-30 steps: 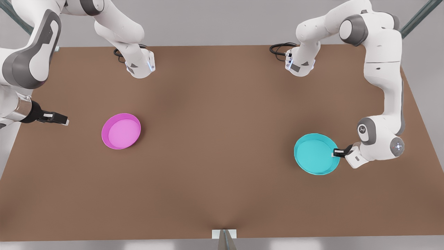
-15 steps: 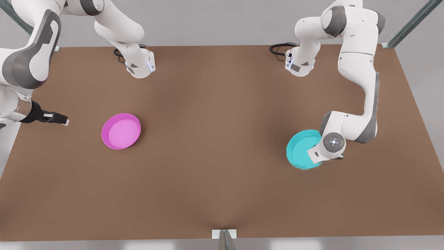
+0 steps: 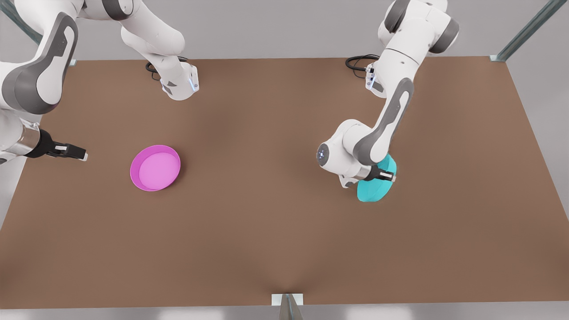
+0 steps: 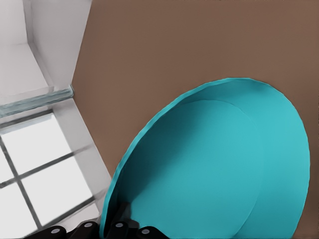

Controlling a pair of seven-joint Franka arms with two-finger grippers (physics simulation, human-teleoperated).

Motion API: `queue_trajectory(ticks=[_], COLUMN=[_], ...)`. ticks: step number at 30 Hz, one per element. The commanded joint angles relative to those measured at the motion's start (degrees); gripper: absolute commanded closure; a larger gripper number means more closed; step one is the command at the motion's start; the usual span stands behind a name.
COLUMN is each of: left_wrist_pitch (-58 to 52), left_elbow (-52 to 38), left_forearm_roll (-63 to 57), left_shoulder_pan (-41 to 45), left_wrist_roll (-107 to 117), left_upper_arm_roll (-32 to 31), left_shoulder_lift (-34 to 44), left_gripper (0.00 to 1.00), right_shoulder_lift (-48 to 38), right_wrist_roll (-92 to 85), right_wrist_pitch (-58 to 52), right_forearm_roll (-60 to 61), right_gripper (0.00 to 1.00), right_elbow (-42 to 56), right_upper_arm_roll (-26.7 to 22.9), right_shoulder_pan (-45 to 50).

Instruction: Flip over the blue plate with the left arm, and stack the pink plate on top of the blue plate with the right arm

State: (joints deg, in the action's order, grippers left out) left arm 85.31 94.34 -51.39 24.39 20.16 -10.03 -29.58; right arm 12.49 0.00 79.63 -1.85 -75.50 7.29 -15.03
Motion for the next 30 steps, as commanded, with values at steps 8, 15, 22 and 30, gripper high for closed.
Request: queue_trajectory(ticks=[8, 15, 22, 30], left_wrist_pitch=[-9.9, -13.41, -15.43, -17.11], left_elbow=[-6.01, -10.76, -16.73, -24.64], left_forearm_roll=[-4.15, -6.18, -5.56, -1.78], left_shoulder_pan=[16.13, 32.65, 44.43, 52.78], left_wrist_roll=[1.81, 1.37, 1.11, 1.19], left_upper_arm_roll=[5.98, 18.2, 26.81, 34.46], left_shoulder_lift=[-5.49, -11.03, -19.11, -29.66], left_gripper=[0.79, 0.79, 0.79, 0.79], right_shoulder_lift=[-0.01, 0.08, -0.01, 0.35], right_wrist_roll=[0.0, 0.0, -0.09, -0.09], right_wrist_pitch=[-0.09, -0.26, -1.06, -0.97], right_forearm_roll=[0.0, 0.09, 0.18, 0.0], right_gripper=[0.0, 0.0, 0.0, 0.0], right_elbow=[0.0, -0.26, -0.09, -0.09], right_upper_arm_roll=[0.0, 0.0, 0.09, 0.09], right_shoulder_pan=[-0.35, 0.0, -0.26, 0.09])
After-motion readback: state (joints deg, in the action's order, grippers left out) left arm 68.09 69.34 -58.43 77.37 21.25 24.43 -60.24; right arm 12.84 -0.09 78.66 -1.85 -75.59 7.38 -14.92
